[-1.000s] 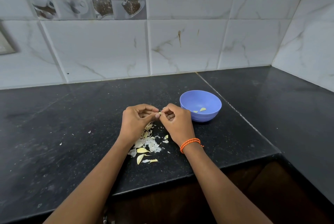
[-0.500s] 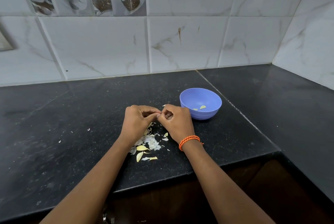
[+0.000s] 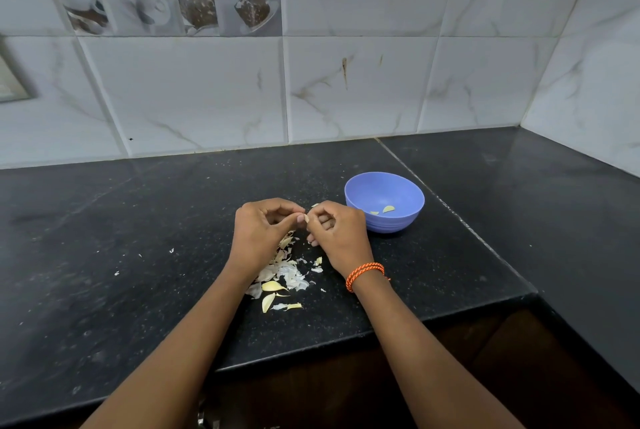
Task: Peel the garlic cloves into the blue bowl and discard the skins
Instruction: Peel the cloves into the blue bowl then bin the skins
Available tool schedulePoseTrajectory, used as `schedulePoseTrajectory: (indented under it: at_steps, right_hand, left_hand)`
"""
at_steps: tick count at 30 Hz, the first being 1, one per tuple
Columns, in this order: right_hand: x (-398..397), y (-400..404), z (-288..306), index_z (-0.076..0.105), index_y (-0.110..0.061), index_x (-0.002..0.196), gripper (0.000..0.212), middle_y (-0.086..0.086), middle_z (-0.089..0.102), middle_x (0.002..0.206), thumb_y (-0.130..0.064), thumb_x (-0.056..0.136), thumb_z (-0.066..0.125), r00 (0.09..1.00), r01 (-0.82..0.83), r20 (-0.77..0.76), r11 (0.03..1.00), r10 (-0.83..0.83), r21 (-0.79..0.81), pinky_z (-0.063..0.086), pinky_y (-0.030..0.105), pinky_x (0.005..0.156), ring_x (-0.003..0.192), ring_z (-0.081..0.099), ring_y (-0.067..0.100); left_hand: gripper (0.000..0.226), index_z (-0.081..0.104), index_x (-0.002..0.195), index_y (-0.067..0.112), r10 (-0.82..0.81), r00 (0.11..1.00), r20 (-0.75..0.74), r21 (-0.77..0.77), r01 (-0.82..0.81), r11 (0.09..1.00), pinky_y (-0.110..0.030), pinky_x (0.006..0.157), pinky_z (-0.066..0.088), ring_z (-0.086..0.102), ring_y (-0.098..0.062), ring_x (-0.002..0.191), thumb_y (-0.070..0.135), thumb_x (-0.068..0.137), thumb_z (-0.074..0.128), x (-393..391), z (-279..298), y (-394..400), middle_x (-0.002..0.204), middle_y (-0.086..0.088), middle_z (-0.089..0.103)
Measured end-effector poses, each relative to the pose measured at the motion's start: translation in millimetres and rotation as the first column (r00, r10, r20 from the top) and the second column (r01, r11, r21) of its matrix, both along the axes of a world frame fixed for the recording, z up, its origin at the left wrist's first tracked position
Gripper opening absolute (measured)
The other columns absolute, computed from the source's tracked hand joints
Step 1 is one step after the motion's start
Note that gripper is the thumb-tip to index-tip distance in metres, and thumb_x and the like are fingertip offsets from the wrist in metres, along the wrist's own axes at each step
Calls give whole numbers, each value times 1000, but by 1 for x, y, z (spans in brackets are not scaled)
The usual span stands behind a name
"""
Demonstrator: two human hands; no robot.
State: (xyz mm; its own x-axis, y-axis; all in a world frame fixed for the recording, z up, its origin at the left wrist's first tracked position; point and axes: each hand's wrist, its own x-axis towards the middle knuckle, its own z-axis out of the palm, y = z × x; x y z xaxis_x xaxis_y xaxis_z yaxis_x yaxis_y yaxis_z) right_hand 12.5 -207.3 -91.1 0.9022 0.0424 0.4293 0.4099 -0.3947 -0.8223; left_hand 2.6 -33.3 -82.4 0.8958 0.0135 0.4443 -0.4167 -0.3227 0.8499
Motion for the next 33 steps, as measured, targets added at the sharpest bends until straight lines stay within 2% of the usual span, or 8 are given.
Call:
schedulePoseTrajectory:
  at_steps: [3, 8, 11, 14, 17, 24, 29, 33]
  right_hand:
    - [0, -1, 1, 78, -10, 95, 11, 0, 76, 76, -15, 100, 69, 999, -38, -17, 998, 39, 54, 67, 43, 72, 67, 76, 14]
    - [0, 1, 0, 76, -19, 89, 10, -7, 73, 74, -26, 95, 76, 998, 15, 63, 998, -11, -59, 63, 35, 69, 68, 70, 11]
    - [2, 1, 1, 76, -21, 86, 9, -11, 67, 70, -25, 93, 76, 991, 69, 126, 988, -52, -138, 59, 36, 64, 64, 62, 9]
    - [2, 2, 1, 76, -18, 86, 7, -11, 67, 69, -22, 92, 76, 992, 80, 109, 988, -66, -131, 60, 36, 66, 64, 64, 7]
    - [3, 4, 0, 74, -16, 86, 7, -5, 72, 68, -16, 92, 76, 994, 89, 74, 994, -84, -71, 63, 38, 68, 65, 71, 10]
    - [1, 5, 1, 77, -7, 93, 4, 5, 77, 79, -9, 95, 79, 1000, -26, 5, 978, 26, 208, 67, 42, 70, 71, 78, 19]
    - [0, 6, 4, 76, -9, 93, 19, 6, 76, 82, -25, 92, 86, 998, -61, 10, 970, 60, 234, 67, 38, 68, 74, 76, 20]
    - [1, 7, -1, 77, -13, 94, 9, -3, 77, 82, -20, 95, 82, 995, -8, 99, 993, -4, 120, 66, 36, 70, 75, 75, 14]
  left_hand:
    - [14, 84, 101, 19, 28, 1000, 13, -25, -28, 999, -46, 87, 67, 81, -17, 88, 15, 89, 89, 2, 1, 1, 94, 4, 83]
    - [31, 77, 118, 21, 37, 996, 85, 30, -40, 999, -31, 85, 65, 79, -13, 90, 12, 90, 87, -3, 3, -3, 89, 5, 81]
    - [30, 77, 114, 21, 66, 989, 131, 81, -77, 994, -28, 82, 65, 79, -11, 86, 10, 89, 88, -4, 4, -5, 85, 7, 80]
    - [22, 77, 105, 18, 64, 985, 163, 104, -82, 991, -28, 80, 64, 78, -10, 83, 6, 89, 87, -5, 5, -9, 83, 9, 78]
    - [18, 76, 100, 16, 57, 985, 166, 64, -69, 996, -31, 80, 65, 78, -12, 81, 3, 90, 85, -6, 4, -13, 81, 7, 77]
    - [16, 76, 98, 19, 49, 994, 95, -91, -40, 995, -53, 82, 66, 80, -23, 80, 10, 91, 87, -2, 2, -9, 80, -2, 79]
    - [15, 77, 98, 15, 26, 999, 37, -212, -17, 977, -60, 85, 65, 79, -32, 87, 8, 89, 87, 3, 0, -5, 90, -8, 79]
    - [17, 79, 103, 13, -9, 1000, -10, -280, 5, 960, -63, 89, 64, 78, -37, 93, 3, 90, 84, 5, -2, -5, 97, -11, 79]
